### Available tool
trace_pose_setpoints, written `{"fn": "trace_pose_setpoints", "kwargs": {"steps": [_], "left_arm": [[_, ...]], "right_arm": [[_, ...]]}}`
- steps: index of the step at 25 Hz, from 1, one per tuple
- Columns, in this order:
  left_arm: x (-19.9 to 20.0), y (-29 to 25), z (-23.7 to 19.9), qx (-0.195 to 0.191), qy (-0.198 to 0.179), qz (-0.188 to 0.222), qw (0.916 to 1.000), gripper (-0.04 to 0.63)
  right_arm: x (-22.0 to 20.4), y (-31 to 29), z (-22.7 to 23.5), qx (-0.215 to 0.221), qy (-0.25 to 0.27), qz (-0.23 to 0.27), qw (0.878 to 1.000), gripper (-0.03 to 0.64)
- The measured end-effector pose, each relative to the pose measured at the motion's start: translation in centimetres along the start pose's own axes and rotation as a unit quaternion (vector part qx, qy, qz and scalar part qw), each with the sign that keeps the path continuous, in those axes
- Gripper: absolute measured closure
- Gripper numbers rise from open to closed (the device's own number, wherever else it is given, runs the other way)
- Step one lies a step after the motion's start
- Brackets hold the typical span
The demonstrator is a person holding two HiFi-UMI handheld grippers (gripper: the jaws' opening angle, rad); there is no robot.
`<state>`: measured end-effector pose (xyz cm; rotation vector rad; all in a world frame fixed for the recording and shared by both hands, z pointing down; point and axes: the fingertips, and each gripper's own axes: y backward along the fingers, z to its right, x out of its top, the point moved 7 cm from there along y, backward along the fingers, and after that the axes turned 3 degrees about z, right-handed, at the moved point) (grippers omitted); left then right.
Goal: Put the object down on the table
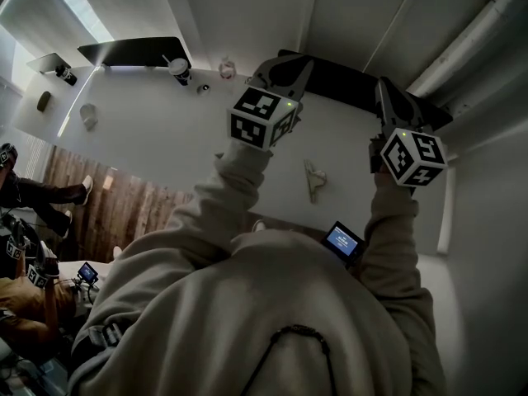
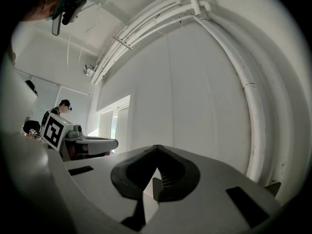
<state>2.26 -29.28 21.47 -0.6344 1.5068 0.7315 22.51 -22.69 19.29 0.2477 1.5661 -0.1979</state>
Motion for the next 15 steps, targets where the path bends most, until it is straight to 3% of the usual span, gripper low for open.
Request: {"fn": "trace_pose_setpoints", "kwargs": {"steps": [15], "left_arm": [[1.1,0.0,-0.7,-0.013,0.011,0.005,0.9998,0.591]], "right_arm": [[2.2,-1.6,-1.6,0.011,0.013,0.002,1.0,0.6]]}}
